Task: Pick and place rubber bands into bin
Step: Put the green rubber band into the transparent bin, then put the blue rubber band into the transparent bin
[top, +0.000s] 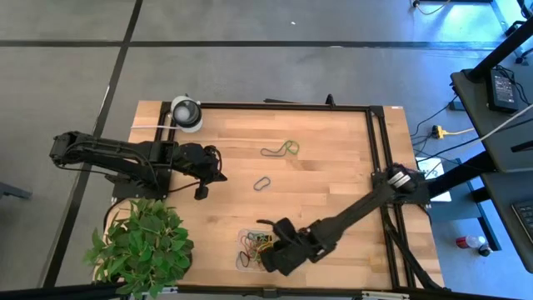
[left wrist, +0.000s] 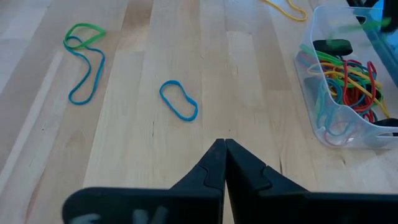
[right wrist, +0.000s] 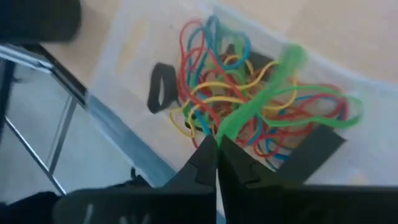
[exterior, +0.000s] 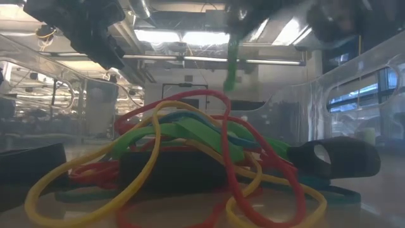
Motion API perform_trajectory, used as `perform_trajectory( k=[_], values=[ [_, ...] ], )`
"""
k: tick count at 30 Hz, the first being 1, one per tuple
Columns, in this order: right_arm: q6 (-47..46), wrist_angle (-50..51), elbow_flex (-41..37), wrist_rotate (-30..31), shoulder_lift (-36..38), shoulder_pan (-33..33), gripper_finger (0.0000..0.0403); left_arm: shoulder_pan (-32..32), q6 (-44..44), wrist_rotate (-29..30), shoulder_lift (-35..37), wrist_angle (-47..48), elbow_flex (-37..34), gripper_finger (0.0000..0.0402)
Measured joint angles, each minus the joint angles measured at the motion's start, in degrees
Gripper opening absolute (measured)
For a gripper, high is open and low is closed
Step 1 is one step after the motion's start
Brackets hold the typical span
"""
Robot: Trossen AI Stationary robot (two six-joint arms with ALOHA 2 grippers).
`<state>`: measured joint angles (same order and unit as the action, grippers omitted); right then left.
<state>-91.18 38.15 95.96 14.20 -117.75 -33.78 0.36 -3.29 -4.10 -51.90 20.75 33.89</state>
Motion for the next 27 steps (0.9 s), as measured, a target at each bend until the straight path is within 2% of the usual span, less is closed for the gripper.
perform_trajectory(
  k=[6,11,20,23,27],
  values=[
    [-0.3,0.9,0.0,-7.1,-2.1,1.1,0.0007,0.0,0.0,0.0,0.0,0.0,0.0,0.0002],
    [-1.7,1.3,0.0,-6.5,-1.7,1.2,0.0037,0.0,0.2,0.0,0.0,0.0,0.0,0.0002],
    [-1.6,3.5,0.0,-6.4,-1.1,1.6,0.0119,0.0,1.3,0.0,0.0,0.0,0.0,0.0002],
    [1.0,3.6,0.0,-6.6,0.4,1.8,0.0134,0.0,0.5,0.0,-0.1,-0.1,0.0,0.0002],
    [9.4,5.1,0.0,-5.5,2.5,2.1,0.0131,0.0,0.4,0.0,-0.1,-0.8,0.0,0.0002]
  ],
)
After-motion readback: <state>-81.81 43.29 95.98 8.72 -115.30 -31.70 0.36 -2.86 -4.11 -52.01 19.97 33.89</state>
